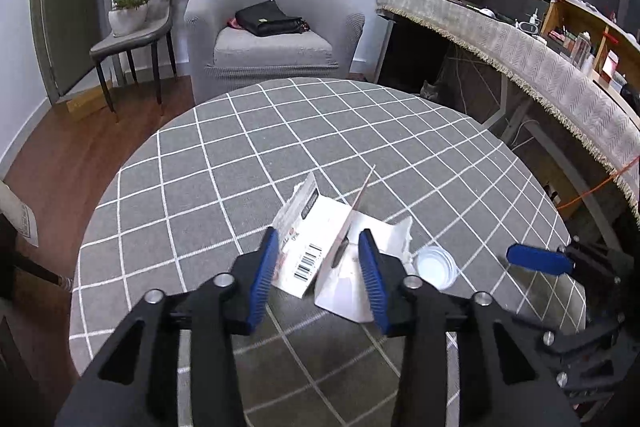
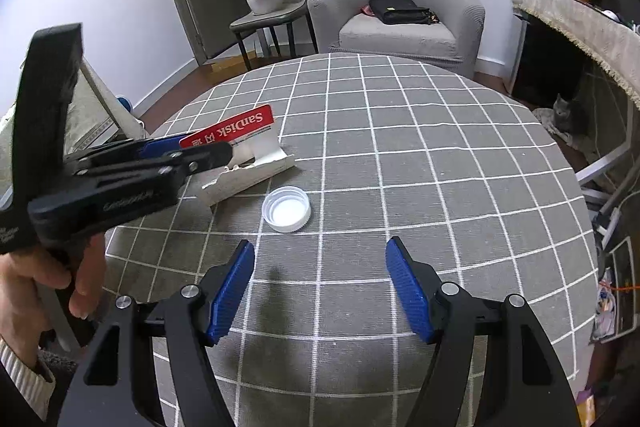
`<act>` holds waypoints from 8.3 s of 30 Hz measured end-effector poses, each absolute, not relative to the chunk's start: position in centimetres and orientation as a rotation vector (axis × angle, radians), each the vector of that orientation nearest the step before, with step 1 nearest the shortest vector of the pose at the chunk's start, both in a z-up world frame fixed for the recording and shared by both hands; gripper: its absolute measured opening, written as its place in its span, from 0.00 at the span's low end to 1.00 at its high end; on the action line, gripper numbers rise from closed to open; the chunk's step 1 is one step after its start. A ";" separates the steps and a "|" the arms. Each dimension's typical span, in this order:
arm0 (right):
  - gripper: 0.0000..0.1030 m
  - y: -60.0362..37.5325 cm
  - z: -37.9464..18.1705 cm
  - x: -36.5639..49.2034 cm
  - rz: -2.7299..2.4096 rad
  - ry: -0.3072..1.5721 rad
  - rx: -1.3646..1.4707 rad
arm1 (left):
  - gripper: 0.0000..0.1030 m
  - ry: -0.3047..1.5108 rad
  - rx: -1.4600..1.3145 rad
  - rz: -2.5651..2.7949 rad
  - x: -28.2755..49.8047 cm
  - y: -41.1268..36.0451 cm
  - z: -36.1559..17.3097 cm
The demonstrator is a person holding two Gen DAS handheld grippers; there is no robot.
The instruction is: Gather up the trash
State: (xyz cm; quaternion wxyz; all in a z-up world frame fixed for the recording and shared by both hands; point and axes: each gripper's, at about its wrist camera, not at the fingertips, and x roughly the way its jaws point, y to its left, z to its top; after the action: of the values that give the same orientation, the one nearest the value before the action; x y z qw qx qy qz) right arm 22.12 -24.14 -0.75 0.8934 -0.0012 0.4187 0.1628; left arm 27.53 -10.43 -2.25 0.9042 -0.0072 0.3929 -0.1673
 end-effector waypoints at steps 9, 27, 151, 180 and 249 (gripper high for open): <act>0.67 -22.1 -0.8 23.1 0.344 0.889 -0.052 | 0.09 0.861 -0.022 -0.385 28.1 -10.9 -2.9; 0.36 -20.1 -1.4 25.3 0.287 0.924 -0.105 | 0.04 0.827 -0.054 -0.320 26.1 -6.4 -0.4; 0.41 11.5 -8.7 14.7 0.701 1.124 -0.520 | 0.65 0.735 -0.135 0.084 4.2 20.7 0.9; 0.96 -9.2 8.8 0.2 0.371 0.575 -0.171 | 0.95 0.629 -0.098 0.159 -7.0 15.5 5.3; 0.96 -16.4 3.0 -1.5 0.330 0.617 -0.122 | 0.95 0.654 -0.080 0.155 -6.3 12.9 1.3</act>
State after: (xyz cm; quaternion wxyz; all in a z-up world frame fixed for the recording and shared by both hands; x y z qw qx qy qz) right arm -1.50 -16.41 3.00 0.9376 -0.0596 0.3021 0.1615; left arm -6.29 12.91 1.27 0.9432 -0.0391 0.3209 0.0761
